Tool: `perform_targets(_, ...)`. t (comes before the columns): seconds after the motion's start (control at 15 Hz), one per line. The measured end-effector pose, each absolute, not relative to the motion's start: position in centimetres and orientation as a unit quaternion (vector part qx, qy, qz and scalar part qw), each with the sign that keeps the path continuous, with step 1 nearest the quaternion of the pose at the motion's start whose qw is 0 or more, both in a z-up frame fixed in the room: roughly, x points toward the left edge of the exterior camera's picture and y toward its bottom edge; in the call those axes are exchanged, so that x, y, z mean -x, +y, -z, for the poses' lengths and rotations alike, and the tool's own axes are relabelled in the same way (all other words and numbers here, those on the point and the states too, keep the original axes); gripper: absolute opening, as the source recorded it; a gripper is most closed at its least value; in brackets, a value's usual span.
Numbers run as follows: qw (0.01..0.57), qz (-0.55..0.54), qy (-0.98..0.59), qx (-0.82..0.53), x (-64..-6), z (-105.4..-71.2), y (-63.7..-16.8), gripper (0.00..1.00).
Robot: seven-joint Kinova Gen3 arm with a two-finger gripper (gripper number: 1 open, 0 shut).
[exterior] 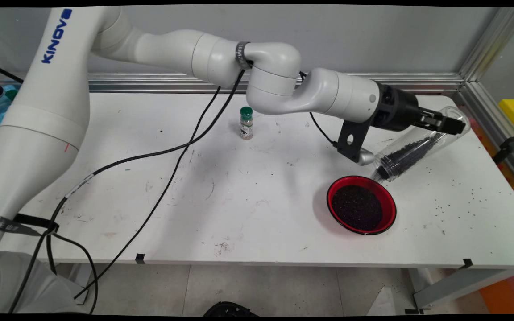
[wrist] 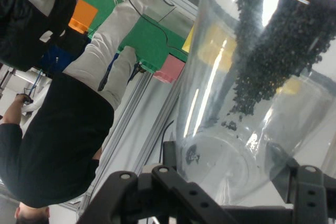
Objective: Pour the black seasoning powder in the red bowl
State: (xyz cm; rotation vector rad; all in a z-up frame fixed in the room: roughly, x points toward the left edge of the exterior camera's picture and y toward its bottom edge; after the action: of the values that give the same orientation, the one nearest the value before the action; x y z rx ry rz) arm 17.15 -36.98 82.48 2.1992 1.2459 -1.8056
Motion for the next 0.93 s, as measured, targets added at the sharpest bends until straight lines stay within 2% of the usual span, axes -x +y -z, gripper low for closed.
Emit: perform_targets(0.93,0.020,0.586,0.382,-0.714,-16.87,-82.61,-36.41,0.00)
